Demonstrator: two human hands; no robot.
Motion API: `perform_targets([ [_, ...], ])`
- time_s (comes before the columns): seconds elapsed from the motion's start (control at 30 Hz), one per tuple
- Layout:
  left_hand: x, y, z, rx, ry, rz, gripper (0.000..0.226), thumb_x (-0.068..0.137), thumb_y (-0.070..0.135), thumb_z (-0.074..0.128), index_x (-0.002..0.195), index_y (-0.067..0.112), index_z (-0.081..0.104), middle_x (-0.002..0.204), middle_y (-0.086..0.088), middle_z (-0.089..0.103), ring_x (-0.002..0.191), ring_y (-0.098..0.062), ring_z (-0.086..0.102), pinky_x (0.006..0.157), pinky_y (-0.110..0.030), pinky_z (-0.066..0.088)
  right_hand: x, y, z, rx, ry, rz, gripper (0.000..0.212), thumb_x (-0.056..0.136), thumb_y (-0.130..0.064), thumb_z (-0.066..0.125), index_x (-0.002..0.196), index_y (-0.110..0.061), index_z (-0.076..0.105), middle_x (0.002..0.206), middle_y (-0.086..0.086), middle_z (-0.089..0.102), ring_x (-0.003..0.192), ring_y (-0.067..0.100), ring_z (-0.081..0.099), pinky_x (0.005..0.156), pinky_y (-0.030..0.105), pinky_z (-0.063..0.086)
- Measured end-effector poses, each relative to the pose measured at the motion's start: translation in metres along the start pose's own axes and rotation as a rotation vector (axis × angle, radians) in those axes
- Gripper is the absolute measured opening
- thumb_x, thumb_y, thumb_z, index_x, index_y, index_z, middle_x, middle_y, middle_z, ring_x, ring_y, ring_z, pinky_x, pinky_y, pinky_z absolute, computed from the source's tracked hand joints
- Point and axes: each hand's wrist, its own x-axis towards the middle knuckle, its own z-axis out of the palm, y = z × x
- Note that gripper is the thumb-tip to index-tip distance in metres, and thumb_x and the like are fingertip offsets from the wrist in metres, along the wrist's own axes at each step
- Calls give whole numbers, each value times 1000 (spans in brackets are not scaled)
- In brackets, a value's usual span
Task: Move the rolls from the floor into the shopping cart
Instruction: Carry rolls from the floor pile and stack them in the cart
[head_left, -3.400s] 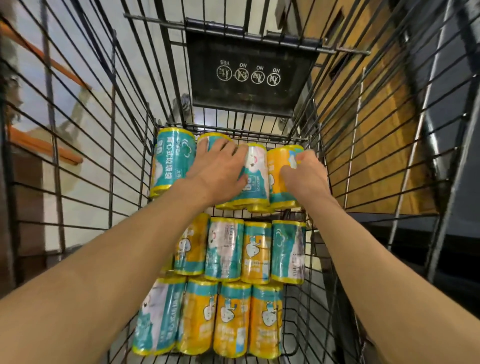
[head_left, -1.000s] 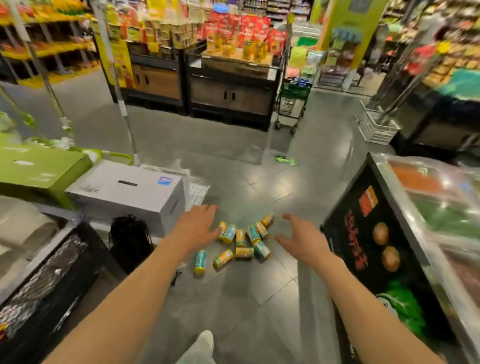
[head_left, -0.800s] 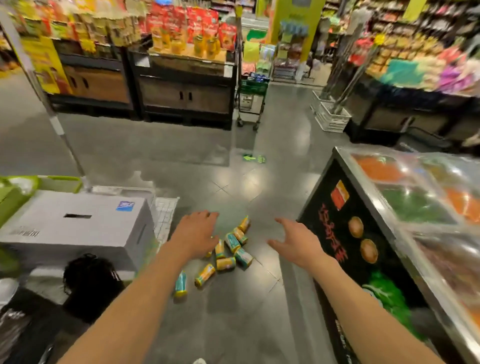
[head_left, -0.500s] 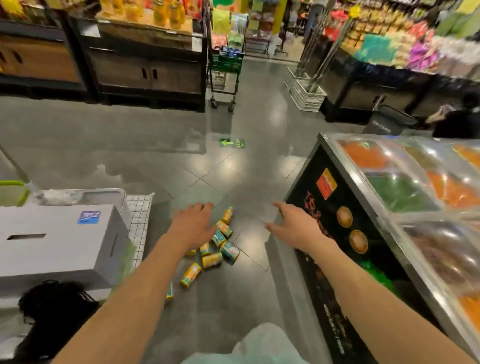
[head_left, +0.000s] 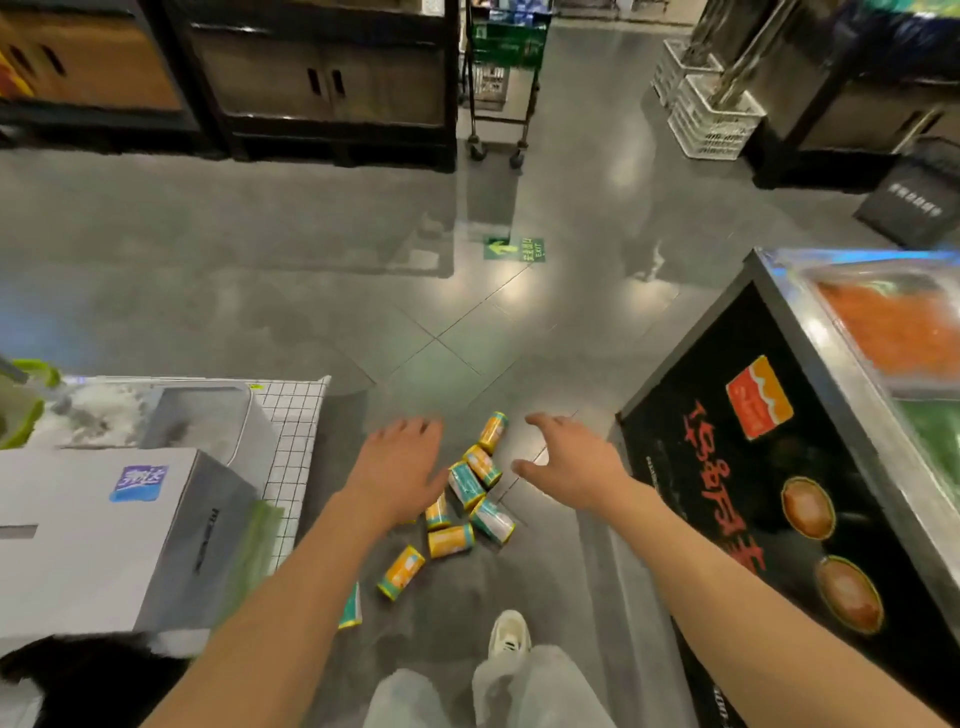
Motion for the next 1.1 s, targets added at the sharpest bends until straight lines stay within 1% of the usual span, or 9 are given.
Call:
perform_targets([
  [0.1,56,0,37,-44,-2,20,59,96,45,49,148,20,37,141,-5,52,131,-28,48,102,-40,42,60,21,33,-12,-35,-5,68,93,-58,57,149,-23,43,144,7,55,133,31,50,100,43,48],
  [0.2,107,-4,112,-105,-24,22,54,96,43,51,144,20,42,138,-5,55,130,-29,50,100,-39,42,118,52,93,-44,-103,7,63,93,-57,56,145,-23,45,138,9,58,129,33,52,98,44,49],
  [0.33,175,-22,269,-112,-121,47,61,95,44,53,149,19,38,143,-8,51,135,-30,45,106,-45,41,201,110,214,-46,-129,44,72,92,-61,56,152,-26,37,144,9,54,134,33,50,103,42,45],
  [0.5,252,-51,469,-109,-137,40,66,94,43,58,150,17,37,138,-12,54,131,-35,49,101,-47,46,300,174,393,-43,-150,51,75,91,-61,60,151,-23,39,141,13,55,132,34,52,98,43,46],
  [0.63,294,-70,577,-76,-128,53,66,92,41,59,149,13,39,136,-17,54,129,-39,50,97,-52,48,356,195,500,-57,-152,29,75,88,-60,64,148,-21,43,139,17,57,128,38,53,100,47,48],
  [0.73,312,-76,625,-54,-91,65,64,93,39,59,148,13,39,134,-19,55,127,-41,50,98,-53,47,378,207,552,-91,-144,-5,77,86,-65,62,147,-21,44,138,15,58,128,38,53,98,46,49],
  [0.83,325,-76,650,-15,-64,85,61,93,40,56,147,15,39,134,-15,55,123,-40,51,96,-51,47,390,216,580,-115,-116,-20,76,87,-61,64,149,-25,40,139,12,57,130,35,52,96,45,47],
  [0.97,332,-79,663,-3,-37,110,59,91,40,55,143,16,42,128,-12,58,119,-37,55,94,-51,49,396,223,594,-154,-80,-32,77,86,-61,64,149,-25,38,137,10,57,129,32,53,96,44,48],
  [1.1,328,-84,657,43,-17,125,56,94,42,51,144,20,40,130,-8,58,119,-31,55,96,-44,47,386,223,595,-143,-101,-3,79,86,-62,63,151,-25,36,139,9,53,129,32,52,98,43,48],
])
